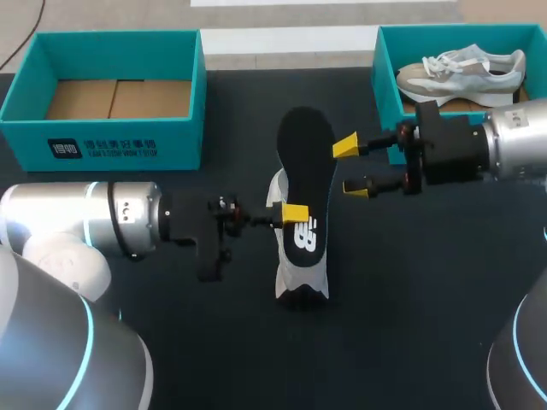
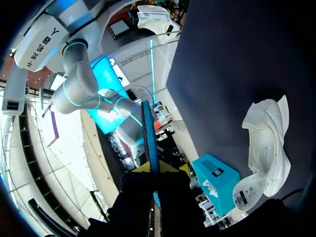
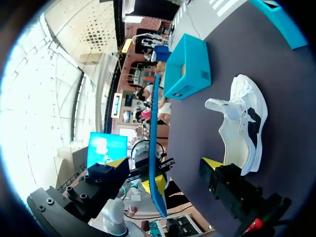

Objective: Take the shoe out of the shoebox, open the shoe tongue, remove and reinsert the insole, then place the shoe into the shoebox

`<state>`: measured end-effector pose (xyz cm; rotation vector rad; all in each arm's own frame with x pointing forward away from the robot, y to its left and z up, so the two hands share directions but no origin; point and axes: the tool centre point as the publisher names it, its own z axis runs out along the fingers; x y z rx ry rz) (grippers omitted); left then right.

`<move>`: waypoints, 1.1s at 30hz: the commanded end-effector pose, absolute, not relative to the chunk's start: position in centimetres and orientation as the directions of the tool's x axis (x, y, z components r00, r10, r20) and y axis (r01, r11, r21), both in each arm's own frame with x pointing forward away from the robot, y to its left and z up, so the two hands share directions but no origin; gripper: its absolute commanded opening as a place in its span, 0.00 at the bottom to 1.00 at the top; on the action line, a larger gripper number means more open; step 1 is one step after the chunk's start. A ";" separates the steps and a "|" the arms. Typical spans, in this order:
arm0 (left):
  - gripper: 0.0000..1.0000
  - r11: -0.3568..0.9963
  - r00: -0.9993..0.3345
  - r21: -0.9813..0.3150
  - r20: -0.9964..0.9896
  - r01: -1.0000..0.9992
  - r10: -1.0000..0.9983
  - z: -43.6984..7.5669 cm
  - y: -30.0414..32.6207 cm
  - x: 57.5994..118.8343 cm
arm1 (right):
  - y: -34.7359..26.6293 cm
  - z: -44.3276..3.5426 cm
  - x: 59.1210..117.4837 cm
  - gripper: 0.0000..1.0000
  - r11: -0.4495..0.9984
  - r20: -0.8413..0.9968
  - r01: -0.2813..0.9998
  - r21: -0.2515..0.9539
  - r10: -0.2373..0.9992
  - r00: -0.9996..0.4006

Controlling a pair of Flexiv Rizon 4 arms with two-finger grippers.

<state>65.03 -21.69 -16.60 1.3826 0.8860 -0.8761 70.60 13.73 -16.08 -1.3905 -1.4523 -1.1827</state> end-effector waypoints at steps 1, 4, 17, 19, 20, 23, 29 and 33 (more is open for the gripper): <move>0.00 0.018 0.423 0.423 -0.906 0.906 0.006 -17.2 -23.5 65.4 | 14.3 -16.0 70.5 0.85 -0.038 0.960 0.994 0.103 0.264 -0.090; 0.00 0.016 0.426 0.427 -0.904 0.904 0.007 -17.3 -24.3 65.6 | 14.6 -16.0 70.4 0.71 -0.035 0.961 0.994 0.104 0.261 -0.091; 0.00 0.017 0.431 0.431 -0.902 0.902 0.005 -17.2 -26.1 66.0 | 14.8 -15.9 70.3 0.40 -0.036 0.962 0.995 0.098 0.260 -0.086; 0.00 0.018 0.428 0.428 -0.904 0.904 0.004 -17.3 -26.1 65.9 | 14.8 -15.8 70.3 0.32 -0.037 0.962 0.994 0.098 0.261 -0.085; 0.00 0.018 0.426 0.426 -0.905 0.905 0.004 -17.4 -26.1 65.9 | 14.8 -15.8 70.3 0.25 -0.037 0.962 0.995 0.096 0.262 -0.083; 0.00 0.019 0.422 0.422 -0.907 0.906 0.004 -17.5 -26.1 65.8 | 14.7 -15.8 70.4 0.00 -0.036 0.962 0.995 0.095 0.261 -0.083; 0.00 0.009 0.403 0.403 -0.915 0.915 0.013 -18.2 -25.9 65.5 | 14.8 -16.0 70.7 0.00 -0.024 0.962 0.996 0.092 0.259 -0.082; 0.46 0.008 0.388 0.388 -0.921 0.921 0.017 -18.4 -25.4 65.2 | 14.8 -16.2 71.0 0.00 -0.021 0.965 0.996 0.088 0.250 -0.080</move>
